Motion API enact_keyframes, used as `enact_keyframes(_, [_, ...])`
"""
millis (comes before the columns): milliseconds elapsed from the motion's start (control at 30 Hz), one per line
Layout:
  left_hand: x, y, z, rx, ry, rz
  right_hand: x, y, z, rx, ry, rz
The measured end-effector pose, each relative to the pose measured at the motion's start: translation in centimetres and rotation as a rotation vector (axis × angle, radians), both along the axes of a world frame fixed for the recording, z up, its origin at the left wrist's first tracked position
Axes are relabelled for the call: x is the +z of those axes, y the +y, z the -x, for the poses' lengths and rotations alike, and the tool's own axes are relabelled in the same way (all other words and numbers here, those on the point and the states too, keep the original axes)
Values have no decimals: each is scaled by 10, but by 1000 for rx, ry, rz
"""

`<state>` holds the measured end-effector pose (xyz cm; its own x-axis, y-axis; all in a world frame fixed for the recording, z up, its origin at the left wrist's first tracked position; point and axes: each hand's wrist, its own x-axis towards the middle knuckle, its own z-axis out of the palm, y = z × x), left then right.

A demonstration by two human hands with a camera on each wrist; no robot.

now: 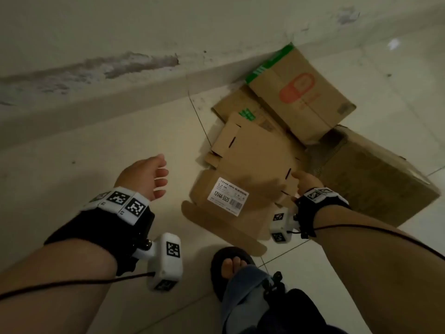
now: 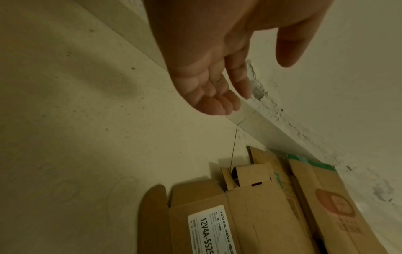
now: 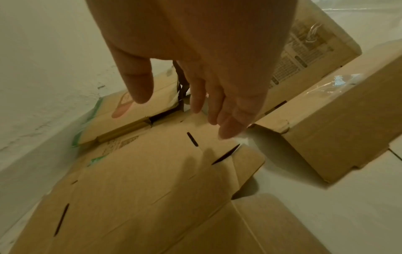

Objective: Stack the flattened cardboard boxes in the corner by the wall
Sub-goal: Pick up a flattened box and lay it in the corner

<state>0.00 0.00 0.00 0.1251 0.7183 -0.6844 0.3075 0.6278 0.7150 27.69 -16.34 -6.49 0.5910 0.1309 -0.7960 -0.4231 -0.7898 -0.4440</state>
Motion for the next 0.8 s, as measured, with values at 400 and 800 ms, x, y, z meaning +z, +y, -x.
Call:
enact_keyframes(400, [-12, -3, -19, -36, 60, -26, -60, -8, -13, -91, 128, 61])
enact_keyframes(800, [-8, -3, -19, -9, 69, -19, -18, 42, 24, -266, 275, -345])
